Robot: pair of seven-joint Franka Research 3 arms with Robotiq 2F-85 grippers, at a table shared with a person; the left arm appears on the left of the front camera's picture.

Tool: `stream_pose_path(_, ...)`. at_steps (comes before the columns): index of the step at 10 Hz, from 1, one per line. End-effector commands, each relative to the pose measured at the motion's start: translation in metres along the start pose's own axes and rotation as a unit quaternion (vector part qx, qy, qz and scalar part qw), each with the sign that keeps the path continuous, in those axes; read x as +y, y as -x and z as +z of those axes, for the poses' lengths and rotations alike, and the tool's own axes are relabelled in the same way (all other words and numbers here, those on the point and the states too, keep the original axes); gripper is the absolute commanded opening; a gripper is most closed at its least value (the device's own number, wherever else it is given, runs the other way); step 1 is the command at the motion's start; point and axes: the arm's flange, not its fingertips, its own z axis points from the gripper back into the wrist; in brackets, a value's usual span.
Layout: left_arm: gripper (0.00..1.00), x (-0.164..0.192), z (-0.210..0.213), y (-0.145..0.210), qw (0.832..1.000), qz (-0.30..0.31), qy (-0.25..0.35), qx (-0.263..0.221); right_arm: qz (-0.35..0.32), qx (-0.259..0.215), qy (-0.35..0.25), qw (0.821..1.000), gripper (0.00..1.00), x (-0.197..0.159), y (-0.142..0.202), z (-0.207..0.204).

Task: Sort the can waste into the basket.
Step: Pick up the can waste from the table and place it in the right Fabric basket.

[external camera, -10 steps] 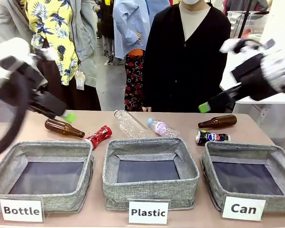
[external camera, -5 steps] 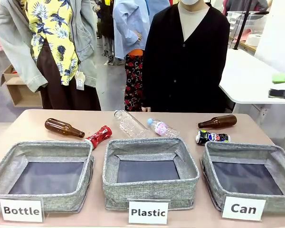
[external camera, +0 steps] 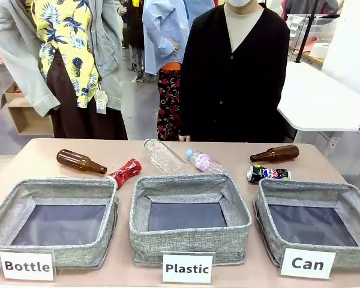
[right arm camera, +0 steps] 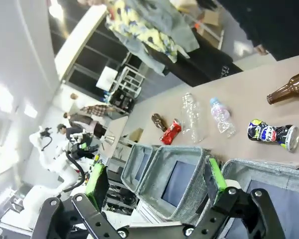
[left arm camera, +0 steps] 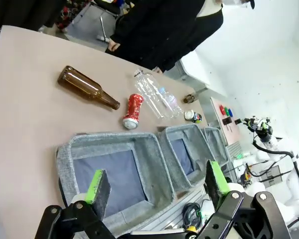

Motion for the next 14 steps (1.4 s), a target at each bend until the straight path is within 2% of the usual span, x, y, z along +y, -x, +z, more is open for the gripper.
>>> stream_pose_path(1,1.0,-0.009,0.001,-0.002,1.0,-0.013,0.004,0.006,0.015,0.002,-0.001,1.0,1.0,0.006,-0.002,0.002)
stream_pose_path(5,1.0,-0.012,0.0,0.0,1.0,-0.001,-0.003,0.012,0.015,0.002,-0.001,1.0,1.0,0.006,-0.002,0.002)
stream_pose_path(6,1.0,-0.042,-0.015,-0.005,0.997,-0.058,-0.037,0.027,0.015,0.002,-0.001,1.0,1.0,0.006,-0.002,0.002)
stream_pose_path(8,1.0,-0.101,-0.072,-0.025,0.978,-0.162,-0.093,0.097,0.015,0.002,-0.001,1.0,1.0,0.006,-0.002,0.002)
stream_pose_path(9,1.0,-0.13,-0.117,-0.035,0.96,-0.212,-0.12,0.139,0.015,0.002,-0.001,1.0,1.0,0.006,-0.002,0.002)
stream_pose_path(11,1.0,-0.163,-0.198,-0.05,0.912,-0.312,-0.132,0.232,0.015,0.002,-0.001,1.0,1.0,0.006,-0.002,0.002)
stream_pose_path(12,1.0,-0.174,-0.236,-0.055,0.889,-0.343,-0.162,0.256,0.015,0.002,-0.001,1.0,1.0,0.006,-0.002,0.002)
stream_pose_path(14,1.0,-0.176,-0.304,-0.057,0.838,-0.417,-0.154,0.317,0.015,0.002,-0.001,1.0,1.0,0.006,-0.002,0.002)
